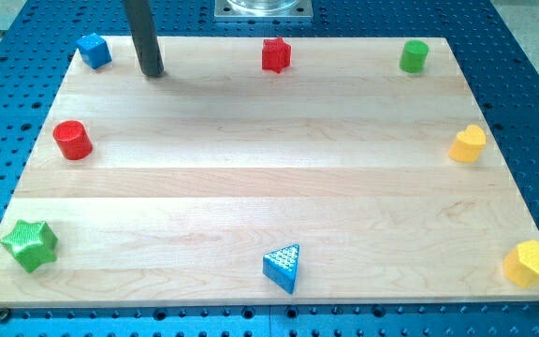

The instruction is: Move the cube vertically to the red circle

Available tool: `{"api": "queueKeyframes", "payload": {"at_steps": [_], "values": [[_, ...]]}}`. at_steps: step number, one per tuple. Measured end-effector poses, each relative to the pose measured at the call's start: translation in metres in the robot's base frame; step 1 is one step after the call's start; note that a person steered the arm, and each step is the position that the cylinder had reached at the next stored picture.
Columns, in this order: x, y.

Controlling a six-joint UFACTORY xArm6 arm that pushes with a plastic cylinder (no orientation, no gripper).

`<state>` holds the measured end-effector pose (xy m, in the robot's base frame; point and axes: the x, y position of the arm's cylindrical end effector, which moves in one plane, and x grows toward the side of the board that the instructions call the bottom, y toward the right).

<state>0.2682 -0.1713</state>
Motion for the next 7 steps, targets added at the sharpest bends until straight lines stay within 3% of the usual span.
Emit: {"api": "queueKeyframes", "payload": {"at_steps": [3, 6, 7], "values": [[0.008, -0.002], [0.020, -0.086], [0.002, -0.132]]}}
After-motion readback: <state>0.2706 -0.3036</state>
